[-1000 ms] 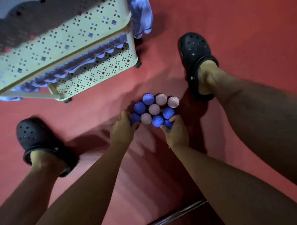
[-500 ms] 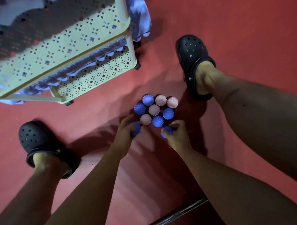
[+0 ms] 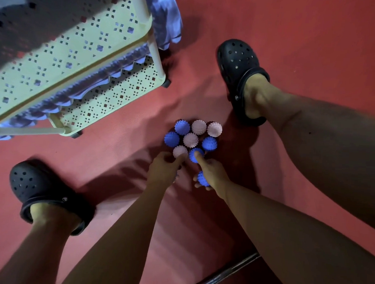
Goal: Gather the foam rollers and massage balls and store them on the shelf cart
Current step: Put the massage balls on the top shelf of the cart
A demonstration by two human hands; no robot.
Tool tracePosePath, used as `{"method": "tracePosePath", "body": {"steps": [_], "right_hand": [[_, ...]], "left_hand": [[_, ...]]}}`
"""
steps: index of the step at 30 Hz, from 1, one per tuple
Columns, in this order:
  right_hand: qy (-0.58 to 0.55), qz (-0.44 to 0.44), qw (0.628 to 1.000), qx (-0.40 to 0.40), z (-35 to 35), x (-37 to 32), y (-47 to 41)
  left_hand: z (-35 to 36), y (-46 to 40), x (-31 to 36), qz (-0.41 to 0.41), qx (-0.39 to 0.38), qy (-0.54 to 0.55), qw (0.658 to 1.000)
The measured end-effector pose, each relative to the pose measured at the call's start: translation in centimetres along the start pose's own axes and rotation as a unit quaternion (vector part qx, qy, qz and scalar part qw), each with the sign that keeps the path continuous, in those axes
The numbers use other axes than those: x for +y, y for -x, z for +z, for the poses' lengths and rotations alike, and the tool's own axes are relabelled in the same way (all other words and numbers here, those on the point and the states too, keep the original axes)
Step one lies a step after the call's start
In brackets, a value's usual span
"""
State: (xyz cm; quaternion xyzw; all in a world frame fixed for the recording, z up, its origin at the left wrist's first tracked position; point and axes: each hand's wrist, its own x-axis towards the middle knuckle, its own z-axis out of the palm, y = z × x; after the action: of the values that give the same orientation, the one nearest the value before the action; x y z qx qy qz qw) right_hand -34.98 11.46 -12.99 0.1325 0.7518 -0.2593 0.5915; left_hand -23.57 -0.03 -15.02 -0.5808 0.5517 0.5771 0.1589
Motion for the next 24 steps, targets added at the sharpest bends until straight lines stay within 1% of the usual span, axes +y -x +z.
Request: {"method": "tracePosePath", "body": {"steps": [3, 5, 9, 11, 13, 16, 18, 21, 24], "right_hand": [[-0.012, 0.020, 1.000, 0.002, 0.5, -0.6, -0.3], [-0.026, 0.020, 0.999, 0.004, 0.7, -0.7, -0.4], [-0.050, 0.003, 0.999, -0.009, 0.9, -0.2, -0.1], [-0.040, -0.009, 0.998, -0.041, 0.8, 0.3, 0.9], [-0.054, -0.004, 0.995, -0.080, 0.8, 0.4, 2.7], [-0.138, 0.012, 0.983, -0.118, 0.8, -0.3, 6.6], [-0.178, -0.012, 0.973, -0.146, 0.7, -1.0, 9.8], [-0.243, -0.080, 0.948, -0.191, 0.2, -2.7, 15.5], [-0.218, -0.134, 0.940, -0.223, -0.5, -5.4, 22.0]], "left_hand": [[0.6, -0.5, 0.2, -0.026, 0.027, 0.036, 0.999], [1.0, -0.8, 0.2, -0.035, 0.043, 0.041, 0.998], [1.1, -0.4, 0.0, -0.030, 0.037, 0.080, 0.996], [0.5, 0.8, -0.2, -0.023, 0.026, 0.104, 0.994], [-0.4, 3.0, 0.2, -0.007, 0.011, 0.135, 0.991], [-2.5, 7.7, 1.8, -0.017, -0.003, 0.221, 0.975], [-4.1, 11.2, 3.0, -0.041, -0.021, 0.275, 0.960], [-6.8, 17.0, 5.1, -0.042, -0.048, 0.351, 0.934], [-9.8, 22.6, 7.6, -0.012, -0.052, 0.381, 0.923]]}}
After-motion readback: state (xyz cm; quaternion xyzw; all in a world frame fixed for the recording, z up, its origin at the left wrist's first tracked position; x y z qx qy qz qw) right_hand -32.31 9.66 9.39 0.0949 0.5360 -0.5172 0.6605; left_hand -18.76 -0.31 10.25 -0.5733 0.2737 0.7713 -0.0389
